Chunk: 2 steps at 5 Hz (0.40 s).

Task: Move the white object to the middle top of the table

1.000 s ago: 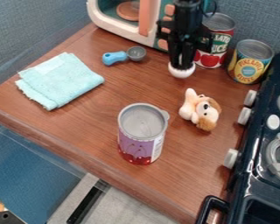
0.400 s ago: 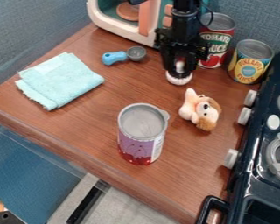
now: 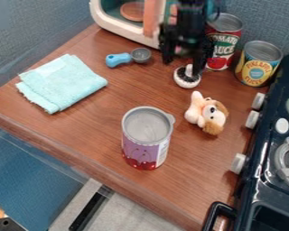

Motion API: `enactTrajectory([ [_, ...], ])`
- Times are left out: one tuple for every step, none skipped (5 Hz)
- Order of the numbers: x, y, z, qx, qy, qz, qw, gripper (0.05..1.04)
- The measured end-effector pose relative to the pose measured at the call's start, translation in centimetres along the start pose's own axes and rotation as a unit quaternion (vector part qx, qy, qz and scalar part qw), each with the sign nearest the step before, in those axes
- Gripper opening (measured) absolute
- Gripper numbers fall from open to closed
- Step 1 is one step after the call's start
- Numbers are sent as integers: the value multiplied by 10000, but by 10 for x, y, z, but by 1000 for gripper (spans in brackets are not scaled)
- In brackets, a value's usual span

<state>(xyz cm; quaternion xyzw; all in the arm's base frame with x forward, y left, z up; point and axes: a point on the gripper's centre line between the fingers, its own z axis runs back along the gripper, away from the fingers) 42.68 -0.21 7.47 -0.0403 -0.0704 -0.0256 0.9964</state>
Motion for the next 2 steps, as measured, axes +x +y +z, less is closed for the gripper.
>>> enactTrajectory([
  [-1, 9, 37, 46, -207, -7, 9998, 1005],
  [-1, 14, 40, 60, -249, 42, 9997, 1002],
])
